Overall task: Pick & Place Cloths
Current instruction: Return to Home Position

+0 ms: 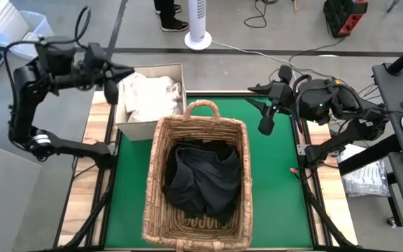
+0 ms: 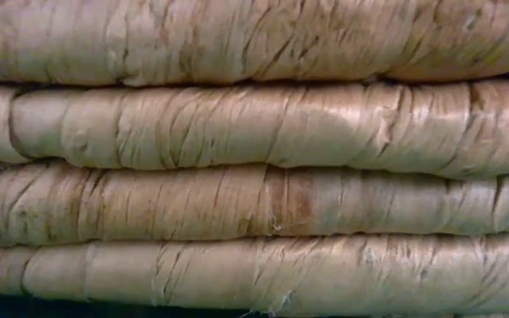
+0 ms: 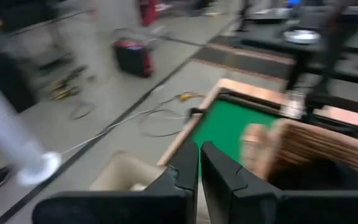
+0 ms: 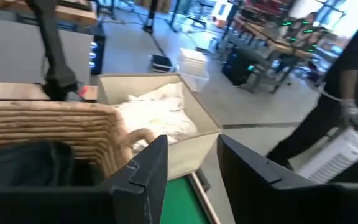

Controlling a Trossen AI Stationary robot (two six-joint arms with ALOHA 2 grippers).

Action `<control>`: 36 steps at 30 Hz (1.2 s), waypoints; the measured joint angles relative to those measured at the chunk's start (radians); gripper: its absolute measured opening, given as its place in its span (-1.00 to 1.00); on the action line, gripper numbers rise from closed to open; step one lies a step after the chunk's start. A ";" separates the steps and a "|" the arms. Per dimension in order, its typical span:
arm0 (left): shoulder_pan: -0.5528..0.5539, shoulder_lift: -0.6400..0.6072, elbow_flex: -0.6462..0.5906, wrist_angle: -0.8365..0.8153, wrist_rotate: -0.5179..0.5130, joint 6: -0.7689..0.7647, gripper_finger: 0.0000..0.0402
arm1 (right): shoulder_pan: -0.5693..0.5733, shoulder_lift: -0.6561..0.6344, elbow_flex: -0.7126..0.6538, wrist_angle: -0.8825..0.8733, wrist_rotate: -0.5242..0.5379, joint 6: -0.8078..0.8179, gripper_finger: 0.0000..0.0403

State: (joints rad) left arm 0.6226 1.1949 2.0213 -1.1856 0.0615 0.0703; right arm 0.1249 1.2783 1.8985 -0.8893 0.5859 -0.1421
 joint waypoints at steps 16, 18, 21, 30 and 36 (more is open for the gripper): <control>-0.265 -0.199 -0.293 0.350 0.202 0.005 -1.00 | -0.016 -0.058 -0.269 0.397 -0.230 -0.142 -0.75; -0.267 -0.224 -0.348 0.393 0.211 -0.005 -1.00 | -0.016 -0.077 -0.316 0.434 -0.230 -0.136 -0.79; -0.267 -0.264 -0.434 0.469 0.211 -0.008 -1.00 | -0.016 -0.111 -0.382 0.482 -0.230 -0.124 -0.84; -0.266 -0.384 -0.654 0.708 0.211 -0.025 -1.00 | -0.016 -0.256 -0.547 0.583 -0.229 -0.101 -0.86; -0.266 -0.464 -0.774 0.829 0.211 -0.076 -1.00 | -0.016 -0.346 -0.627 0.593 -0.228 -0.080 -0.86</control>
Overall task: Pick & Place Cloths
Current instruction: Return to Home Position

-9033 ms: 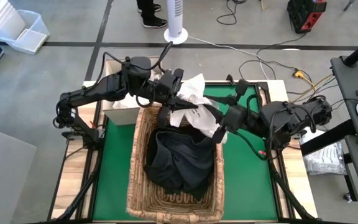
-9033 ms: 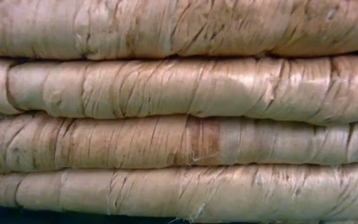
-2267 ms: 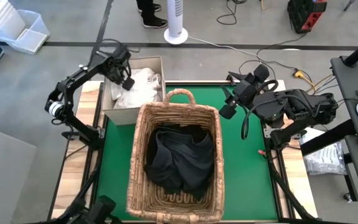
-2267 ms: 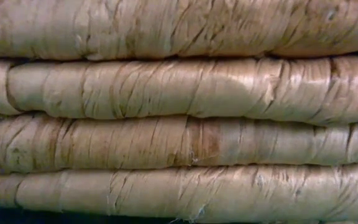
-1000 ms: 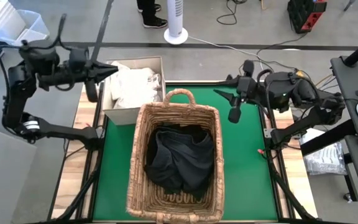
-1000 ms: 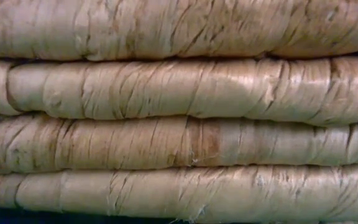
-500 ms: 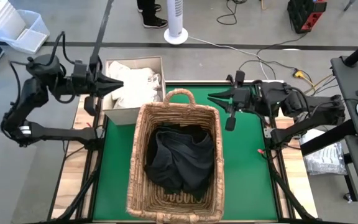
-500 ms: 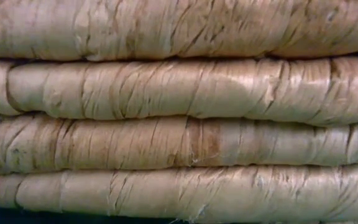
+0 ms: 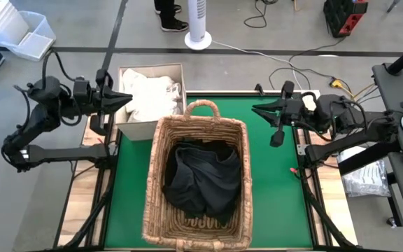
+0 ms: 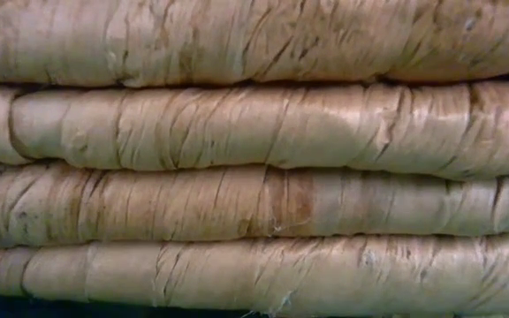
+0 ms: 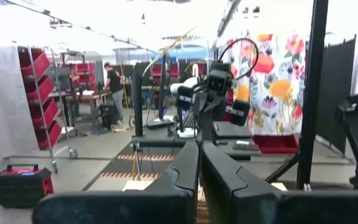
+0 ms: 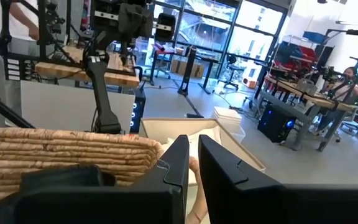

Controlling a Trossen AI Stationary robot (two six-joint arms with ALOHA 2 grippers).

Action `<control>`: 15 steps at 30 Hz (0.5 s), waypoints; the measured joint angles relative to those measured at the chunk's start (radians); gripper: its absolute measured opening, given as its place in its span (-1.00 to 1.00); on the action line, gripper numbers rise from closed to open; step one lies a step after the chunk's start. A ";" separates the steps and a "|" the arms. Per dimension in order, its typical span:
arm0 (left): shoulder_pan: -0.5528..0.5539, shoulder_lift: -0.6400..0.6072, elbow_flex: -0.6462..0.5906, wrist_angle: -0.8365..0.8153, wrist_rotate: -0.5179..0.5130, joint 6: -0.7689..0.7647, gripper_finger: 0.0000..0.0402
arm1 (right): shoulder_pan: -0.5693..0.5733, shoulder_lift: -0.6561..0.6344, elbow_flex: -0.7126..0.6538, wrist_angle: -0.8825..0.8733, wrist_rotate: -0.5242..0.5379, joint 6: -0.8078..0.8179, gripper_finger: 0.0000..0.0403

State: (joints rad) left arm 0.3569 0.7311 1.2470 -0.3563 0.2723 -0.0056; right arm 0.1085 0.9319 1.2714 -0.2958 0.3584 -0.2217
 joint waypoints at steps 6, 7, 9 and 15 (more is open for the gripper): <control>0.000 -0.074 -0.119 0.081 -0.002 -0.041 -1.00 | 0.000 -0.079 -0.071 0.003 0.000 0.002 -0.86; 0.000 -0.085 -0.138 0.091 -0.002 -0.045 -1.00 | 0.000 -0.095 -0.087 0.009 0.000 0.002 -0.86; 0.000 -0.108 -0.174 0.123 -0.002 -0.064 -1.00 | 0.000 -0.130 -0.123 0.033 -0.005 0.008 -0.86; 0.000 -0.175 -0.276 0.171 -0.049 -0.115 -1.00 | 0.000 -0.252 -0.254 0.093 -0.029 0.050 -0.86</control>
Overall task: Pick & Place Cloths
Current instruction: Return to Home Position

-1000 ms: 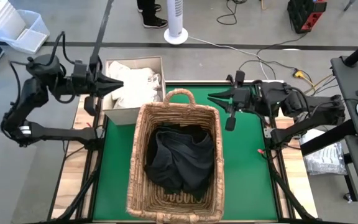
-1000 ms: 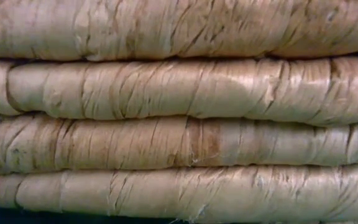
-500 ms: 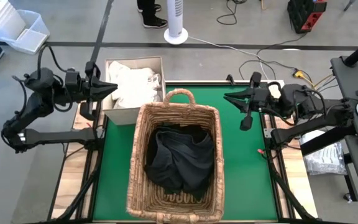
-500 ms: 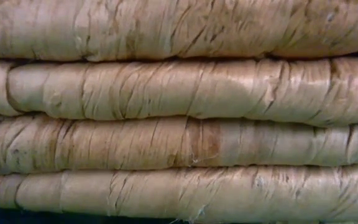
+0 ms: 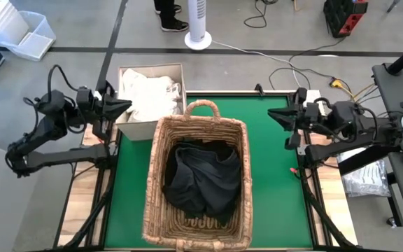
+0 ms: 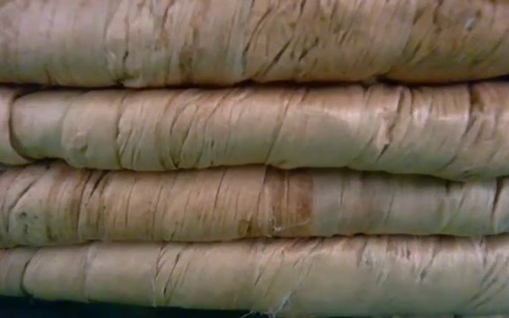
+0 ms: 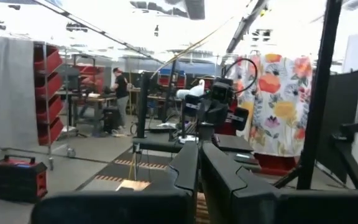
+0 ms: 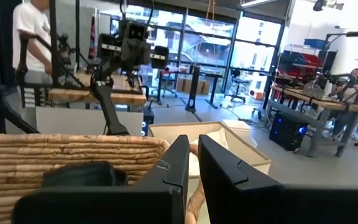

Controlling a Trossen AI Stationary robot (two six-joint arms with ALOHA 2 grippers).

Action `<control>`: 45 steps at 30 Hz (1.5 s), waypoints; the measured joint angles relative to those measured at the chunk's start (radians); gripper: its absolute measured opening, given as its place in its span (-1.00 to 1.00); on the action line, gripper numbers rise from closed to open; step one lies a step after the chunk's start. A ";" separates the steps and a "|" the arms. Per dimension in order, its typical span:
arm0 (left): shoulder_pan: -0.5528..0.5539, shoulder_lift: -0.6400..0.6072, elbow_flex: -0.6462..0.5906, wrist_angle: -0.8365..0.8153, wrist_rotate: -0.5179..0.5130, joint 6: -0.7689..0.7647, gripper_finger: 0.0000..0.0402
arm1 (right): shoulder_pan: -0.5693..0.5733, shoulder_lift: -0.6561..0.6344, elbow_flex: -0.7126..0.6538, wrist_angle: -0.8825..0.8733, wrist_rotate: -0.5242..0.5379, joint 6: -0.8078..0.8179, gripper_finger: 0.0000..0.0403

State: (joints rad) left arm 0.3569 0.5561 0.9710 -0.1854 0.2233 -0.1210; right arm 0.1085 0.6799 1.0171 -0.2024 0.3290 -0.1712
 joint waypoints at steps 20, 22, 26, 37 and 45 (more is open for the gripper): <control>0.000 -0.253 -0.309 0.156 -0.057 -0.176 -1.00 | 0.000 -0.397 -0.287 0.043 -0.068 0.115 -0.86; 0.000 -0.265 -0.317 0.158 -0.087 -0.177 -1.00 | 0.000 -0.427 -0.291 0.019 -0.067 0.178 -0.86; 0.000 -0.273 -0.328 0.156 -0.099 -0.177 -1.00 | 0.000 -0.468 -0.291 -0.006 -0.068 0.233 -0.86; 0.000 -0.272 -0.368 0.071 -0.109 -0.073 -1.00 | 0.000 -0.516 -0.292 -0.228 -0.042 0.092 -0.86; 0.000 -0.420 -0.479 0.063 -0.097 -0.063 -1.00 | 0.000 -0.630 -0.319 -0.238 -0.078 0.048 -0.86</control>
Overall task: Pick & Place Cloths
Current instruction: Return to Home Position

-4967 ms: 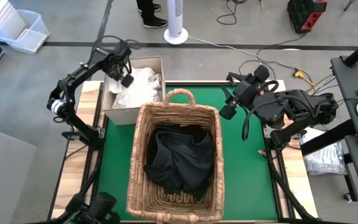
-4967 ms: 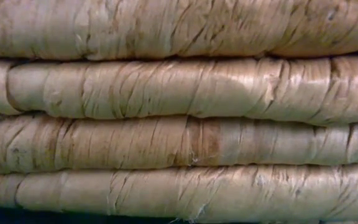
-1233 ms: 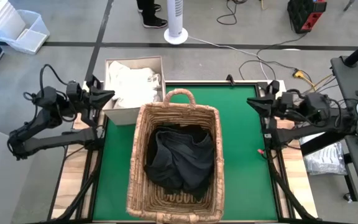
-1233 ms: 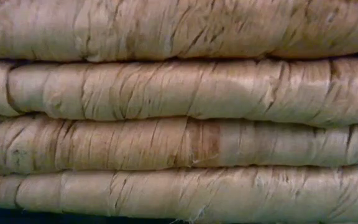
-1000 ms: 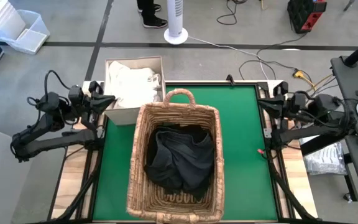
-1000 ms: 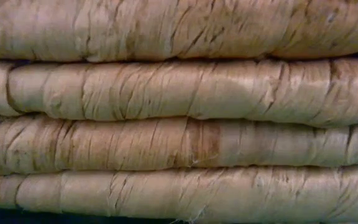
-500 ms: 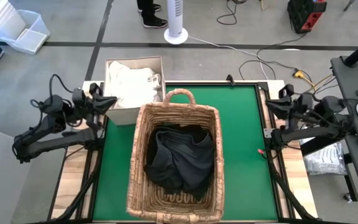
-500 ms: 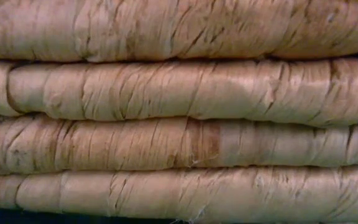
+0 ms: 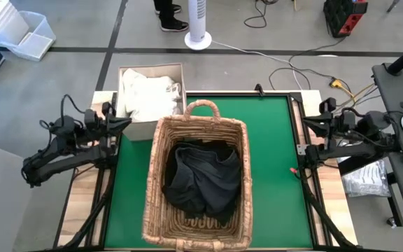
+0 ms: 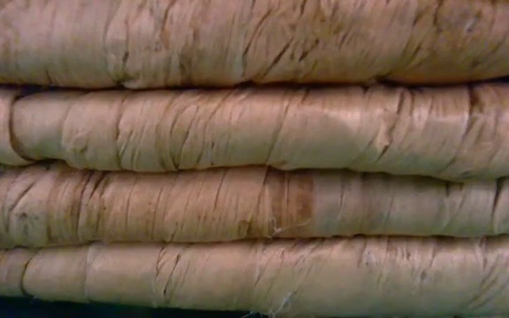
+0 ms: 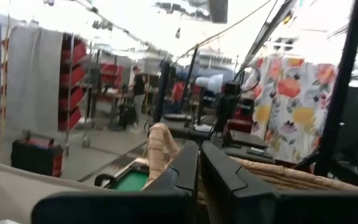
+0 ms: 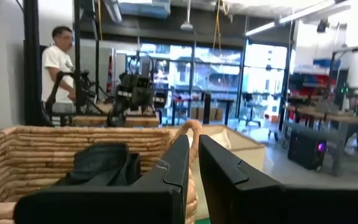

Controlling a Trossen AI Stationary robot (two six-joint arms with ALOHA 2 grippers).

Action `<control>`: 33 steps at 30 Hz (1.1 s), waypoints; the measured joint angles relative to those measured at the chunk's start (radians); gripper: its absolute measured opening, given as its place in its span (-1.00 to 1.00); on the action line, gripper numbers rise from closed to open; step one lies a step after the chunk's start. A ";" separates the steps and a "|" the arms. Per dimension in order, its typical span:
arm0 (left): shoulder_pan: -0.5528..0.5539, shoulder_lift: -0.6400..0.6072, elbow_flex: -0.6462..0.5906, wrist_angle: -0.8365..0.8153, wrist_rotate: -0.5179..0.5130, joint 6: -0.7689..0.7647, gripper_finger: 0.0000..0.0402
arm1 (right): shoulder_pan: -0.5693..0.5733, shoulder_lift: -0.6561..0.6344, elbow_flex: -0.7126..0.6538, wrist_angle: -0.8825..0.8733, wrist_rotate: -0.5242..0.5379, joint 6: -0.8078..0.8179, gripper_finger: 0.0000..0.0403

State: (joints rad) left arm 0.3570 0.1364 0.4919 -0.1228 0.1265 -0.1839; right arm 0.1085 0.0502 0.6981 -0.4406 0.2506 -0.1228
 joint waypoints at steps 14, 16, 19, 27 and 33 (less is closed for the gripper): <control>-0.003 -0.112 -0.267 0.286 0.096 -0.012 -1.00 | 0.000 -0.041 -0.142 0.107 -0.023 -0.032 -0.86; -0.002 -0.123 -0.298 0.358 0.095 -0.012 -1.00 | 0.000 -0.048 -0.186 0.200 -0.025 -0.037 -0.86; -0.003 -0.135 -0.334 0.395 0.095 -0.011 -1.00 | 0.000 -0.046 -0.243 0.290 -0.023 -0.048 -0.86; -0.004 -0.130 -0.356 0.396 0.149 0.045 -1.00 | 0.000 -0.049 -0.355 0.423 -0.023 -0.027 -0.86; -0.005 -0.131 -0.406 0.391 0.276 0.043 -1.00 | 0.000 -0.049 -0.412 0.435 -0.015 -0.027 -0.86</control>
State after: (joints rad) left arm 0.3519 0.0056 0.0858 0.2680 0.4021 -0.1406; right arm 0.1089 0.0017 0.2860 -0.0059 0.2353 -0.1501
